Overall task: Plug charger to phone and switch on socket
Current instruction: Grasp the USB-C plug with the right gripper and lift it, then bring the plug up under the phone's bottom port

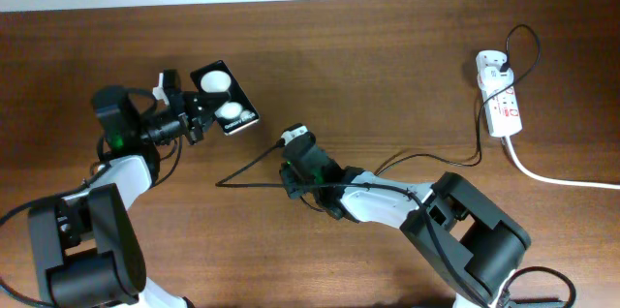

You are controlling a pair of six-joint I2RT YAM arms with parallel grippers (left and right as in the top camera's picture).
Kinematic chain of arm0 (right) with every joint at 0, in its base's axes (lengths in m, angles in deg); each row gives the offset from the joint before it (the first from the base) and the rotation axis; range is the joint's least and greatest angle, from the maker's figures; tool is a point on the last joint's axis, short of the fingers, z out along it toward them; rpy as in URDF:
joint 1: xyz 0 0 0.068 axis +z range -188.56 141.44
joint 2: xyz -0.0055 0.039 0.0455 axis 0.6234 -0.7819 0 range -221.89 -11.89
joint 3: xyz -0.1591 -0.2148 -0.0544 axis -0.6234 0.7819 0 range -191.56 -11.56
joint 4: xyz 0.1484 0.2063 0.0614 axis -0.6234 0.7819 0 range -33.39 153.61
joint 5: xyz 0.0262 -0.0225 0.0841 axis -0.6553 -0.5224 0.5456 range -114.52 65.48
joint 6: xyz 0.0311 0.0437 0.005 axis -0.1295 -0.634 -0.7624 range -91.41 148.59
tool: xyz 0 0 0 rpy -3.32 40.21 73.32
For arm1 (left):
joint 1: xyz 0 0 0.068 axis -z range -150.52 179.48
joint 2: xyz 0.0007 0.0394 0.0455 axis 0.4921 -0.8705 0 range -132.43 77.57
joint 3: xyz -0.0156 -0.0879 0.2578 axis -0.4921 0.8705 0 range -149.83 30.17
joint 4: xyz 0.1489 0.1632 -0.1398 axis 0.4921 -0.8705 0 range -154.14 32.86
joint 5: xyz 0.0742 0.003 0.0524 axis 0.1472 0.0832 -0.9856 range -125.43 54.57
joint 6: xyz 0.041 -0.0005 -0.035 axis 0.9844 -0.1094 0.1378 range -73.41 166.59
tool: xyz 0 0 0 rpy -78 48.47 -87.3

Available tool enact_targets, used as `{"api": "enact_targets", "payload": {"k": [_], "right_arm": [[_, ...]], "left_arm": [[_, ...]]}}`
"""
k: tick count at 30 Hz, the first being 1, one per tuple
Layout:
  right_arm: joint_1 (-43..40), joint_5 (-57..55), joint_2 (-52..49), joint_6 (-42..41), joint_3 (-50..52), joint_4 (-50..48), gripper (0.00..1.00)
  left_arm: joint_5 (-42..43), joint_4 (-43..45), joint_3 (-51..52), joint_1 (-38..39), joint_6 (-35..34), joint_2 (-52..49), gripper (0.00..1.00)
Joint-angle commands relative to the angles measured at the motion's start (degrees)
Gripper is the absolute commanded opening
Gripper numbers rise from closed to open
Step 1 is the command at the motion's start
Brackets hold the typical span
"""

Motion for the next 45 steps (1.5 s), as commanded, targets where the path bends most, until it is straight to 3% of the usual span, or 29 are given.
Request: {"api": "enact_targets", "payload": {"k": [1, 2, 6, 10, 16, 21, 24, 31, 34, 42, 45], "right_arm": [[0.5, -1.8, -1.7, -1.9, -0.5, -0.3, 0.11], [0.5, -1.8, -1.7, -1.9, -0.5, -0.4, 0.04], [0.1, 2.5, -0.9, -2.3, -1.0, 1.9, 0.04], [-7.2, 22.5, 8.8, -10.0, -1.1, 8.8, 0.04], [-20.4, 43.2, 18.8, -5.7, -1.0, 24.1, 0.04], [-22.4, 47.1, 22.0, -2.7, -0.7, 32.0, 0.04], [-27.3, 47.2, 29.0, -1.4, 3.8, 34.7, 0.04], [-42.0, 57.8, 48.9, 1.4, 23.0, 34.5, 0.04], [-43.1, 65.7, 50.8, 1.2, 26.1, 31.5, 0.04], [-43.1, 69.5, 50.9, -22.6, 26.1, 6.8, 0.04], [-43.1, 69.5, 50.9, -26.6, 26.1, 4.5, 0.04]], "left_arm": [[0.7, 0.4, -0.5, -1.4, 1.3, 0.2, 0.00], [0.7, 0.4, -0.5, -1.4, 1.3, 0.2, 0.00], [1.1, 0.4, -0.5, -1.4, 1.4, 0.2, 0.00], [1.7, 0.4, -0.5, -1.4, 1.6, 0.2, 0.00], [3.0, 0.4, -0.5, 0.0, 2.7, 0.2, 0.00], [1.2, 0.3, -0.5, 6.3, 2.9, 0.2, 0.00], [-2.6, 0.3, -0.5, 12.2, 2.8, 0.2, 0.00], [-14.9, 0.4, -0.5, 27.0, 2.8, 0.2, 0.00], [-18.9, 1.9, -0.5, 31.3, 2.1, 0.2, 0.00], [-30.1, 22.4, -0.5, 34.4, -12.0, 0.2, 0.00], [-29.9, 22.9, -0.5, 34.1, -12.9, 0.2, 0.00]]}}
